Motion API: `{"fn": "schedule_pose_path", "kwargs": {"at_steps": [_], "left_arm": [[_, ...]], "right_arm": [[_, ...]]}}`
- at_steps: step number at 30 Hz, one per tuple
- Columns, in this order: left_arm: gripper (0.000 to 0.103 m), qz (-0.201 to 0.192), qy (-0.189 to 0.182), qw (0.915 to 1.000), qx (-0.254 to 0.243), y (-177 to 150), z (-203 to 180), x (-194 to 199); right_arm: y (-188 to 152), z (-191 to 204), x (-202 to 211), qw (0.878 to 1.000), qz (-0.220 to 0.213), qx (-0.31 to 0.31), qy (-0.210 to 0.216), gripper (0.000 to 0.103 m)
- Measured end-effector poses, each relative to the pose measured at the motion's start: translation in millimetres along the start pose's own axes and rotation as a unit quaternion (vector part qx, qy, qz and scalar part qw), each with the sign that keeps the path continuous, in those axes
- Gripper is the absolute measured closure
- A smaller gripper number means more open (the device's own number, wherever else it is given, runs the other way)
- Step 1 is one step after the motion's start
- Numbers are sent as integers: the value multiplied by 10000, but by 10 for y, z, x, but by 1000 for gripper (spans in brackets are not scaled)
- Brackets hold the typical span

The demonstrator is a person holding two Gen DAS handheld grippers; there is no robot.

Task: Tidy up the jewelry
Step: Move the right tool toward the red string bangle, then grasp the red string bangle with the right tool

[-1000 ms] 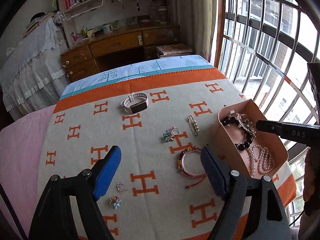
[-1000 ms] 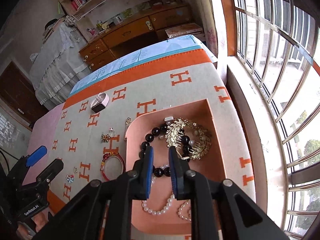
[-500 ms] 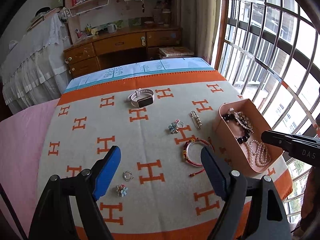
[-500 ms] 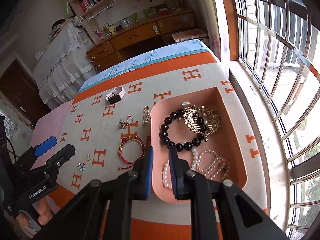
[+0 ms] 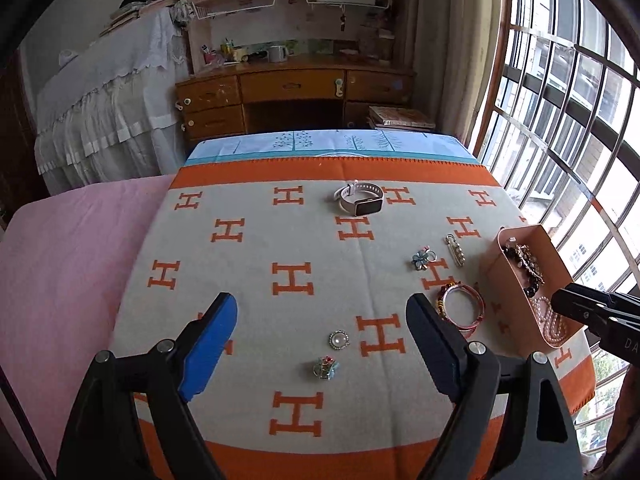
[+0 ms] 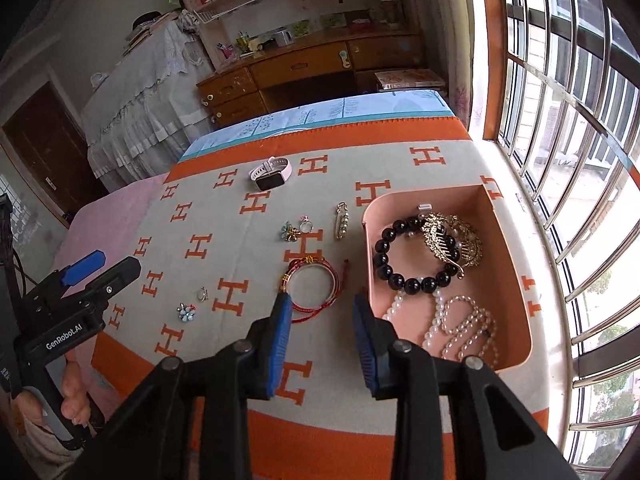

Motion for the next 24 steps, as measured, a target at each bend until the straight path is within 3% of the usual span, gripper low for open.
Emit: {"fn": "schedule_pose_path", "kwargs": {"at_steps": [7,16,24], "left_arm": [[18,-5,155,9995,289,233,371,-5],[17,-51,168,9998,58,506,364,-123],[17,337,25,9994,118,430,301,-491]], "right_arm": [[240,225,-18,9995,-110,283,-74,63],[591,321,-222,9991,27,425,30,63],[447,447,-876,9909,1160,677,111,63]]}}
Point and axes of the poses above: each gripper's, at about its wrist camera, not at the fingertips, and x roughly against the way its jaws point, z to its left, y to its top, the point moved 2 cm from there along -x, roughly the way its jaws point, and after that the axes turned 3 degrees about x, right-handed, at the moved point
